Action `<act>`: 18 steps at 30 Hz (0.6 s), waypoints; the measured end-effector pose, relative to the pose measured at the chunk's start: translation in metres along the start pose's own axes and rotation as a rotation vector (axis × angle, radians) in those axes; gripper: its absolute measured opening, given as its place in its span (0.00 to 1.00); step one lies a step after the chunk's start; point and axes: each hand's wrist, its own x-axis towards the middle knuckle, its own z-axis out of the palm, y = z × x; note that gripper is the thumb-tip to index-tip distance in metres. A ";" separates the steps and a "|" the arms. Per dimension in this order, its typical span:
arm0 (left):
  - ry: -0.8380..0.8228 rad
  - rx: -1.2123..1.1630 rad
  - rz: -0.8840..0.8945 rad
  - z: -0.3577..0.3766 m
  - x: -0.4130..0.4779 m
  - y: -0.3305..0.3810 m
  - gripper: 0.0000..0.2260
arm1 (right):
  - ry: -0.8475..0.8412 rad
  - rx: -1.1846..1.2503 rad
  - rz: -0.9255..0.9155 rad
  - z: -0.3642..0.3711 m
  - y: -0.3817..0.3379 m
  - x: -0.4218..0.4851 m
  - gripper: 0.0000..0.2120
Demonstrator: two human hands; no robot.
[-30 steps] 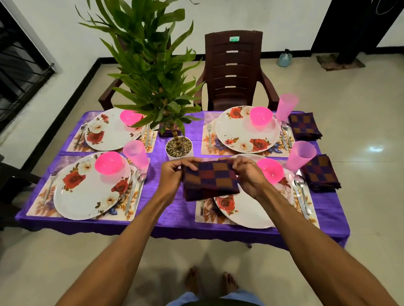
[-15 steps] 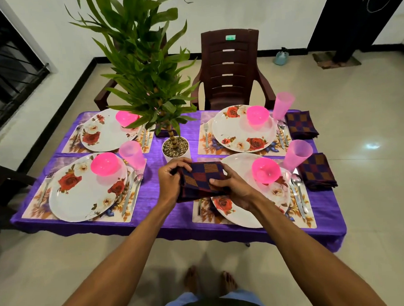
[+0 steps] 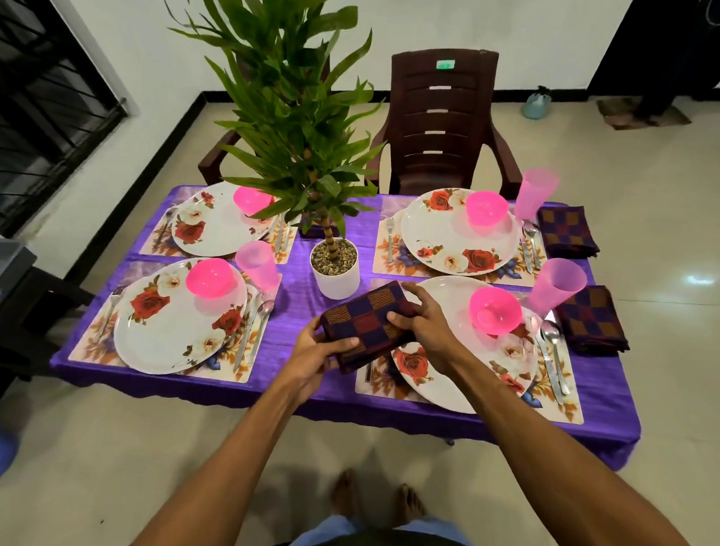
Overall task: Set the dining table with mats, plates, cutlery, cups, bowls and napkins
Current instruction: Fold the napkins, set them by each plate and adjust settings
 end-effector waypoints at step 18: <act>0.236 -0.011 0.009 -0.061 -0.019 -0.006 0.20 | -0.067 0.035 0.180 0.081 0.026 0.015 0.12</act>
